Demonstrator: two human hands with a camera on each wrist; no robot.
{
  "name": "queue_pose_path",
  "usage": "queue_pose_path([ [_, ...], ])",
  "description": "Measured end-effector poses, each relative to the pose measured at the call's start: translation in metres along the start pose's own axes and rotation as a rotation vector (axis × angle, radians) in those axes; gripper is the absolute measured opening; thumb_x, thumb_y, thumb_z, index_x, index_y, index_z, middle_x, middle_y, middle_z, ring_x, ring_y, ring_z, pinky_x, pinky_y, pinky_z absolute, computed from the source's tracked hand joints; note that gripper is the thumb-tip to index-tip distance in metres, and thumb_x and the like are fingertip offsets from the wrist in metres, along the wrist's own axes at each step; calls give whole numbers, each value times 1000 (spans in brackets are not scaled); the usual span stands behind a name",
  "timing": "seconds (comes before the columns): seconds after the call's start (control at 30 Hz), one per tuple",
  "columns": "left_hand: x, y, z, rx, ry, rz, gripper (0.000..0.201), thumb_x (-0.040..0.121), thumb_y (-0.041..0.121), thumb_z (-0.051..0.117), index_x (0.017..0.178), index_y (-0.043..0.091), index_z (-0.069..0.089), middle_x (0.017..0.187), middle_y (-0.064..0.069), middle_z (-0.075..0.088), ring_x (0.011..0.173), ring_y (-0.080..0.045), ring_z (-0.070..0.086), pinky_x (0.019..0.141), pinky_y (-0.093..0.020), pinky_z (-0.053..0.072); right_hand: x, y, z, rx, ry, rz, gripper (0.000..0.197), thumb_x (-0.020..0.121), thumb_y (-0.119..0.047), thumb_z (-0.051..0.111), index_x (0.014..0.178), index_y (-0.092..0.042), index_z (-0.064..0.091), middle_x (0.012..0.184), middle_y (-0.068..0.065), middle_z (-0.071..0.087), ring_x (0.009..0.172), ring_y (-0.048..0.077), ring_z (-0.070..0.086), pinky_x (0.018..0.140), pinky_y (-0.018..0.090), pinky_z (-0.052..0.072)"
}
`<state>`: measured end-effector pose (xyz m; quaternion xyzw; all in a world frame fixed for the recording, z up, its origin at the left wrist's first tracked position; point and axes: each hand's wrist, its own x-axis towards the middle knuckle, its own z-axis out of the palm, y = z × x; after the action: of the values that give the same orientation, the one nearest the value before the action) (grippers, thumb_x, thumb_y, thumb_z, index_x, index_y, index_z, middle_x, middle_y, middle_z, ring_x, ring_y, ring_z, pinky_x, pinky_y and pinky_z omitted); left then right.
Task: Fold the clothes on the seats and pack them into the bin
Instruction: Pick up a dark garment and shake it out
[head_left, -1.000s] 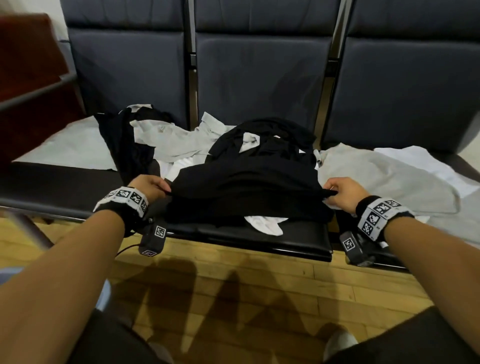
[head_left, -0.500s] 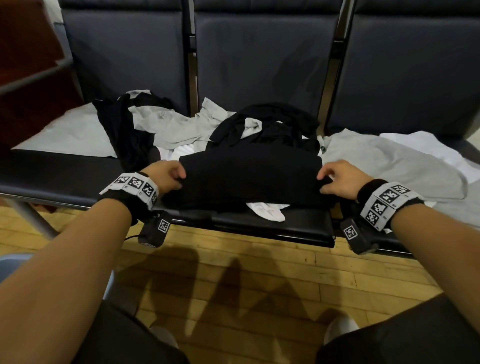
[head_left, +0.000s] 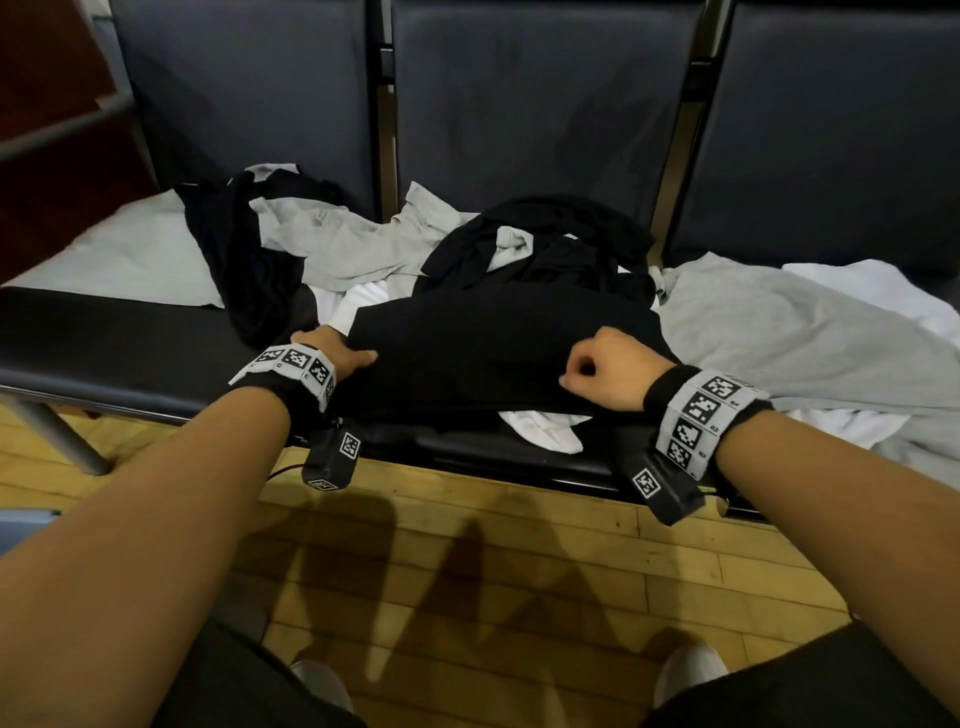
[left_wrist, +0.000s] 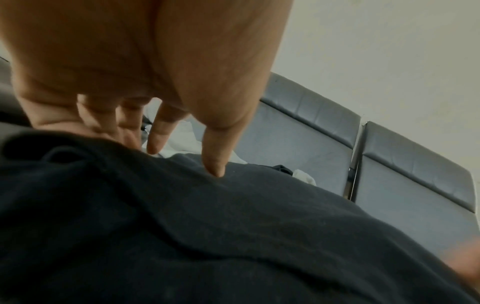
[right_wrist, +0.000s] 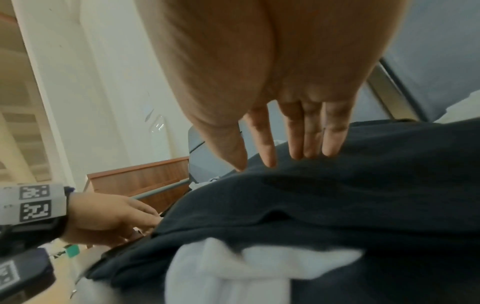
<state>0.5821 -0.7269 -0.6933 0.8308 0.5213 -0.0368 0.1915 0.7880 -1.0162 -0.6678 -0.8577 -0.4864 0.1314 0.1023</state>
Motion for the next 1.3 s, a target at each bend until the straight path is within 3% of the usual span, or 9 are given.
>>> queue_pose_path([
  [0.1,-2,9,2,-53,-52,21,71,80,53,67,130,5,53,129,-17,57,118,-35,54,99,-39,45,18,-18,4,58,98,-9,41,90,-39,63,124,-17,59,122,10,49,114,25,51,100,29,41],
  [0.2,0,15,2,-19,-83,8,68,79,47,72,127,2,57,127,-18,59,117,-33,56,98,-37,46,31,-41,17,70,-14,-22,57,91,-41,61,140,-16,46,139,13,44,129,27,44,109,33,37],
  [0.47,-1,12,-30,-247,-80,62,57,90,36,63,138,11,48,140,-11,51,127,-28,49,109,-36,36,42,-54,30,44,-134,27,60,93,-39,58,142,-11,40,139,15,43,125,30,48,104,36,42],
  [0.63,-13,19,-51,-663,-188,-11,47,85,34,68,118,2,62,94,-9,67,75,-24,68,63,-29,53,39,-53,14,185,-34,20,38,94,-34,60,125,-11,60,126,9,61,113,23,58,95,31,46],
  [0.77,-25,62,-72,-990,-384,24,22,93,26,57,94,6,65,68,-6,71,55,-18,68,59,-29,57,39,-37,1,611,96,108,25,92,-32,63,106,-12,71,109,6,70,104,19,64,94,31,50],
  [0.87,-37,111,-72,-979,-440,139,17,88,24,62,95,9,65,85,-8,72,78,-24,68,80,-38,55,37,-21,-19,1097,101,251,32,98,-33,55,114,-7,64,120,15,66,112,25,63,101,41,49],
  [1.1,-72,235,-33,-586,-352,516,46,86,22,67,131,16,56,128,-7,60,114,-24,60,92,-36,52,24,46,-48,1640,28,451,78,91,-70,35,123,-1,51,114,23,65,106,36,65,88,46,55],
  [1.2,-87,261,-13,-609,-566,533,34,93,29,59,127,24,55,114,-3,67,89,-19,65,64,-28,49,19,70,-48,1686,-5,482,87,88,-77,27,120,-2,58,101,17,68,90,32,68,68,39,61],
  [1.3,-87,261,-1,-616,-686,485,26,100,33,47,119,19,53,98,-3,68,74,-17,64,60,-22,42,14,78,-40,1567,-56,537,68,88,-67,46,115,-8,68,101,17,72,84,29,72,66,37,60],
])
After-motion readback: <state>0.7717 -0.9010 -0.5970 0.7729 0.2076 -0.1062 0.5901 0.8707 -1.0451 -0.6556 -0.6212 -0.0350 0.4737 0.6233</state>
